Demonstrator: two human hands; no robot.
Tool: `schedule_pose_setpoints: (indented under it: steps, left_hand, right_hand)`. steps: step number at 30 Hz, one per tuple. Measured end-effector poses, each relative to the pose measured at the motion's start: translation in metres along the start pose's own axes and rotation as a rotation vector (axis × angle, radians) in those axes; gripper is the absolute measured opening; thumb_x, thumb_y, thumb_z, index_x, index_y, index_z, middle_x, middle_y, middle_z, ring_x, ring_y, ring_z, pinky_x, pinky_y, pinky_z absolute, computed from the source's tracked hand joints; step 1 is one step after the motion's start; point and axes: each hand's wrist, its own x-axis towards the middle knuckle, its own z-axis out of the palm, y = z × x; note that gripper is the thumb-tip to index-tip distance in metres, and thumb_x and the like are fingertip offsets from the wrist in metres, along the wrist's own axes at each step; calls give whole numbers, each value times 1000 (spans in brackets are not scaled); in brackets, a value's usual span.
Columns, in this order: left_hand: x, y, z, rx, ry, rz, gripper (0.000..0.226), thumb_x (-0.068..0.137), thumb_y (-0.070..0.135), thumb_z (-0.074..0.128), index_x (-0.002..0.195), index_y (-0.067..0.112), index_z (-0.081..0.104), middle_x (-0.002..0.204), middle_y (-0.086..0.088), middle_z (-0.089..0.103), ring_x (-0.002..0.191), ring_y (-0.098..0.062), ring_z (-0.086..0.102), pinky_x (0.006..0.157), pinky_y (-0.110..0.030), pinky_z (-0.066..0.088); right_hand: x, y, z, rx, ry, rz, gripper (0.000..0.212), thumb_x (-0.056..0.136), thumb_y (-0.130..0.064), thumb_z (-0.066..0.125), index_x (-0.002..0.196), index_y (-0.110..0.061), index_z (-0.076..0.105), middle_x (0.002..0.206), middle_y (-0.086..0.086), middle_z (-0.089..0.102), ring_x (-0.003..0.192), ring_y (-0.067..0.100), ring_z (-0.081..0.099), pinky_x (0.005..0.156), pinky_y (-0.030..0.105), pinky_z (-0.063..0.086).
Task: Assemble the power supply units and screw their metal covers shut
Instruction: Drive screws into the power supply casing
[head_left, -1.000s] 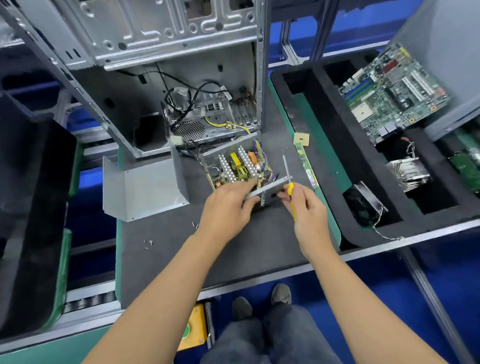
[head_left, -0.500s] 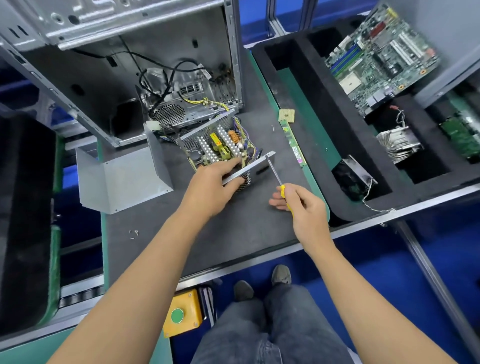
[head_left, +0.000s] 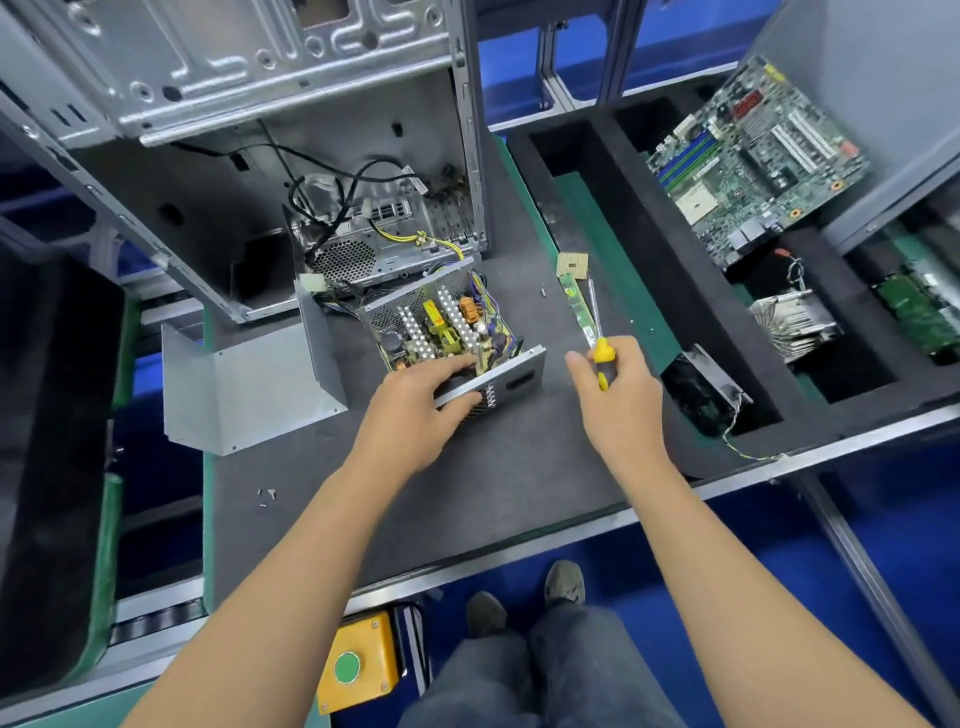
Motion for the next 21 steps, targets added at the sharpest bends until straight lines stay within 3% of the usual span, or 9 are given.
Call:
schedule_pose_setpoints:
  steps: [6,9,13,17,19,21]
  left_hand:
    - [1,-5,-7,2,-61,19,42,87,24,77,127,18,68,123,3,70,116,-19,64,102,-37,48]
    - [1,-6,-9,-5,-67,-4,41,86,27,77,125,19,69,121,4,71,115,-18,64,101,-38,48]
    - [7,-1,-18,-46,-80,-36,36,85,28,78,120,20,72,109,4,75,102,-17,69,93,-36,52]
    - [27,10,-47,-237,-63,-106,23,83,30,80,106,25,78,89,8,77,80,-6,69,82,-25,54]
    - [35,14,-60,-352,-142,-133,13,86,28,77,98,33,78,90,10,77,81,-3,68,84,-27,55]
    - [40,17,-68,-467,-217,-163,16,87,23,75,99,33,78,92,7,78,85,-6,70,87,-28,56]
  right_hand:
    - [83,-28,42,-336,-100,-66,22,92,-28,69,89,-11,54,92,5,57,85,27,53,73,38,42]
    - [101,-30,59,-475,-129,-13,28,93,-28,68,82,-12,48,93,11,59,87,37,57,70,39,42]
    - [112,-25,68,-592,-119,11,16,97,-23,63,94,-9,55,107,18,62,97,40,60,71,38,38]
    - [122,-29,67,-669,-176,61,21,99,-25,59,103,-4,60,111,19,61,100,40,60,70,38,36]
    - [123,-33,64,-662,-210,66,21,100,-25,56,96,-4,57,108,20,59,97,41,59,69,37,36]
    - [122,-36,56,-582,-213,86,29,99,-24,55,77,-8,46,94,16,58,84,36,53,68,33,33]
